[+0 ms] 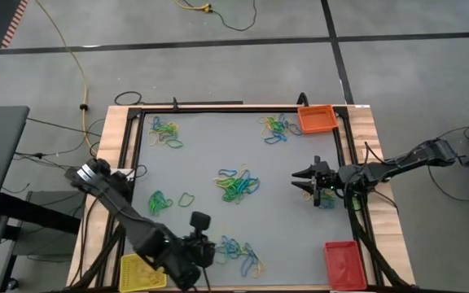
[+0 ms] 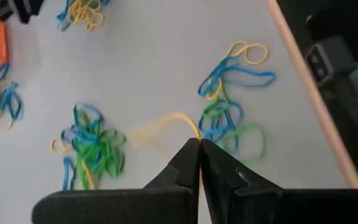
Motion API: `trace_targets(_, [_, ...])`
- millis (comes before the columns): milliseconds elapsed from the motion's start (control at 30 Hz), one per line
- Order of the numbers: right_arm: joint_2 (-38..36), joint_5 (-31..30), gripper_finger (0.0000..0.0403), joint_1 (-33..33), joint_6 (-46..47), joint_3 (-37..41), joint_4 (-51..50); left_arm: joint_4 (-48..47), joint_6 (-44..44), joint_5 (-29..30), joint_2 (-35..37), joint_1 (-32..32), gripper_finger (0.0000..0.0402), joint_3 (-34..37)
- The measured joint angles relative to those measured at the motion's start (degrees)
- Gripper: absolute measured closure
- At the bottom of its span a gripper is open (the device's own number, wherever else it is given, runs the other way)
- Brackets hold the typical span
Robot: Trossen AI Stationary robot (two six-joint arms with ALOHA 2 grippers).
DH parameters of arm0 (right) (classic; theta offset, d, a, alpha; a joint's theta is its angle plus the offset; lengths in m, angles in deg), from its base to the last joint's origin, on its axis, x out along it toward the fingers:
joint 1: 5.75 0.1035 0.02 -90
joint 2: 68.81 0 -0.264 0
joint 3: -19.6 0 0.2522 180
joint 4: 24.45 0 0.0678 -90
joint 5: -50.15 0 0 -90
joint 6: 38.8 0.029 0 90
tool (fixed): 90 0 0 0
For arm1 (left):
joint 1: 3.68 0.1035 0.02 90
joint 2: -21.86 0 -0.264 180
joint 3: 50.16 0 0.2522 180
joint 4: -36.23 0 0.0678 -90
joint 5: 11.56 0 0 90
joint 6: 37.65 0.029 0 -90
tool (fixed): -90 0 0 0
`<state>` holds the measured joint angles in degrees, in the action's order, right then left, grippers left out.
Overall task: Sort rubber bands into baskets
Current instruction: Put the yellow rubber band into the yellow bin
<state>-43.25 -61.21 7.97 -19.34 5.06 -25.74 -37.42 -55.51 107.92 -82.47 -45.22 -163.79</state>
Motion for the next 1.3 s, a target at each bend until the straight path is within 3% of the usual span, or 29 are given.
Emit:
trace_targets(367, [-0.02,0.02,0.0223,0.00,0.15,0.00,0.10,-15.05,-21.72,-19.04,1.26,-4.80,0.0401,-4.90])
trace_targets(567, [-0.02,0.02,0.0223,0.00,0.20,0.00,0.12,-17.94,-33.44,-25.50,1.24,-7.95,0.0401,-4.87])
trace_targets(1000, [-0.02,0.03,0.0223,0.00,0.48,0.00,0.17,-22.75,-48.04,-28.79,1.22,-14.46,0.0401,-4.87])
trace_targets(1300, [-0.02,0.04,0.0223,0.00,0.64,0.00,0.19,-23.16,-52.24,-26.41,1.20,-16.17,0.0401,-3.27])
